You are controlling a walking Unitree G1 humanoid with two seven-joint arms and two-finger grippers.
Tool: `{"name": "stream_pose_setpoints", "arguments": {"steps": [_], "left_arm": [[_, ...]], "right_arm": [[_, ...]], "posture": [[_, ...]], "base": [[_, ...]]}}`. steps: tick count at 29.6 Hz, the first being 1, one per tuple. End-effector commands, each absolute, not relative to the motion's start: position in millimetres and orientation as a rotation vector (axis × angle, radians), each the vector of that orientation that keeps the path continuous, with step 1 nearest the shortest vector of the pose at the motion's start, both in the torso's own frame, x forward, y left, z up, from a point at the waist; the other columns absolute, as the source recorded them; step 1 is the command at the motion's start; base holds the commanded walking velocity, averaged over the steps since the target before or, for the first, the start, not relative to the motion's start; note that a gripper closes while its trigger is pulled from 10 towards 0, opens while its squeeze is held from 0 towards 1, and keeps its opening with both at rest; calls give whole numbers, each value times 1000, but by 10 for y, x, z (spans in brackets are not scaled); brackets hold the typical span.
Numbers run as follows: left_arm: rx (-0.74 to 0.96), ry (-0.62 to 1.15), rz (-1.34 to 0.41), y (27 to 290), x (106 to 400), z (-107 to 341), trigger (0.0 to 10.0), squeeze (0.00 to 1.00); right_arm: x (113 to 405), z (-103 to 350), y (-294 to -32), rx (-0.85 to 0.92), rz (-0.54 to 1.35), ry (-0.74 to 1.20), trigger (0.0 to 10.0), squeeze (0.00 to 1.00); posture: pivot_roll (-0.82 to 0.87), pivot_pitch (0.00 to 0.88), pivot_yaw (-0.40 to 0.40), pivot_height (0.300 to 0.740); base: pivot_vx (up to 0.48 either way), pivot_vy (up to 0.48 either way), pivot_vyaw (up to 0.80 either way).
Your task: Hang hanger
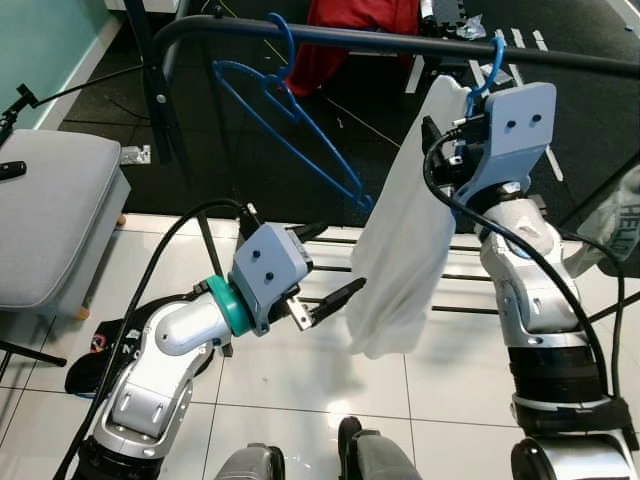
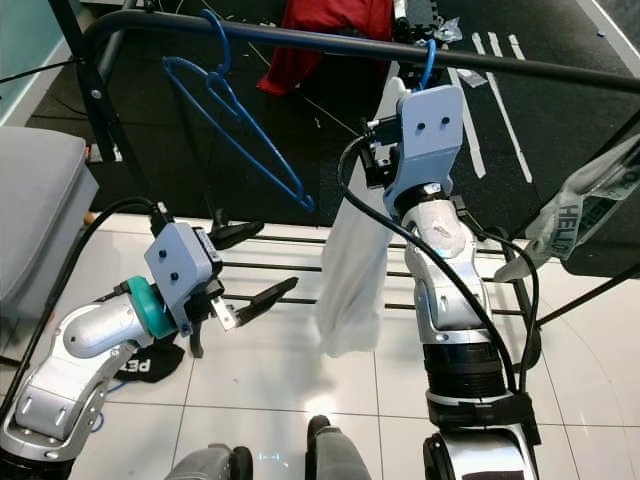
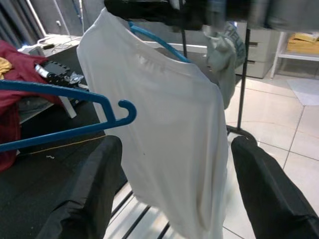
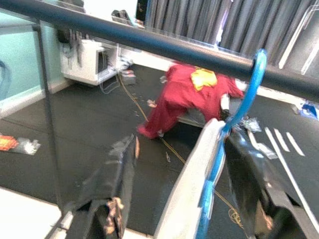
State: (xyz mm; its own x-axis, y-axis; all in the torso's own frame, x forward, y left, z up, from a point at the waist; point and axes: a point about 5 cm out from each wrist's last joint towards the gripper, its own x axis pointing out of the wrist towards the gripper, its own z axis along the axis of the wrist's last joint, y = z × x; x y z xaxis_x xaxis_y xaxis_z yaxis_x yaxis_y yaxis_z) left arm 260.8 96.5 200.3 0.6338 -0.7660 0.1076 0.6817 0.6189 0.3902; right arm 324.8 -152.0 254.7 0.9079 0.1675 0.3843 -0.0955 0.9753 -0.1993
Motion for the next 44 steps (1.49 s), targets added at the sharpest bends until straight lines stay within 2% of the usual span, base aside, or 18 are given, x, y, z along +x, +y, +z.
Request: {"name": "stream_pose_setpoints", "arguments": {"steps": [1, 2, 5, 7, 22, 28, 33, 37, 38, 44], "left_arm": [[309, -268, -838, 971, 2579, 1977, 10000, 0], [309, -268, -838, 971, 2579, 1977, 10000, 0], [212, -228, -658, 1134, 2621, 1844, 10000, 0], [206, -220, -619, 1171, 2626, 1806, 10000, 0], [171, -221, -509, 1258, 2613, 1762, 10000, 0], [121, -165, -415, 1358, 2593, 1664, 10000, 0], [112, -4, -262, 1514, 2644, 1386, 10000, 0], [181, 102, -236, 1562, 2641, 1195, 10000, 0], [243, 136, -241, 1577, 2629, 1120, 10000, 0], [296, 176, -244, 1587, 2605, 1007, 10000, 0]], "right_arm": [[3148, 2542, -1457, -154, 187, -453, 10000, 0], [3148, 2542, -1457, -154, 187, -453, 10000, 0], [2883, 2289, -1360, -101, 258, -490, 10000, 0], [2821, 2208, -1346, -89, 274, -488, 10000, 0], [2603, 1904, -1356, -79, 340, -451, 10000, 0], [2511, 1570, -1298, -65, 461, -311, 10000, 0], [2402, 1106, -1276, -57, 605, -84, 10000, 0], [2404, 921, -1314, -41, 603, 6, 10000, 0], [2425, 836, -1342, -37, 574, 50, 10000, 0], [2481, 687, -1390, -21, 503, 104, 10000, 0]], "posture": [[-30, 168, 32, 740], [-30, 168, 32, 740], [-33, 171, 42, 740], [-33, 171, 41, 740], [-29, 176, 37, 740], [-34, 172, 39, 740], [-26, 158, 30, 740], [-14, 146, 20, 740], [-11, 144, 17, 740], [-4, 123, -1, 740]], "base": [[0, 0, 0], [0, 0, 0], [0, 0, 0], [0, 0, 0], [0, 0, 0], [0, 0, 0], [0, 0, 0], [0, 0, 0], [0, 0, 0], [0, 0, 0]]}}
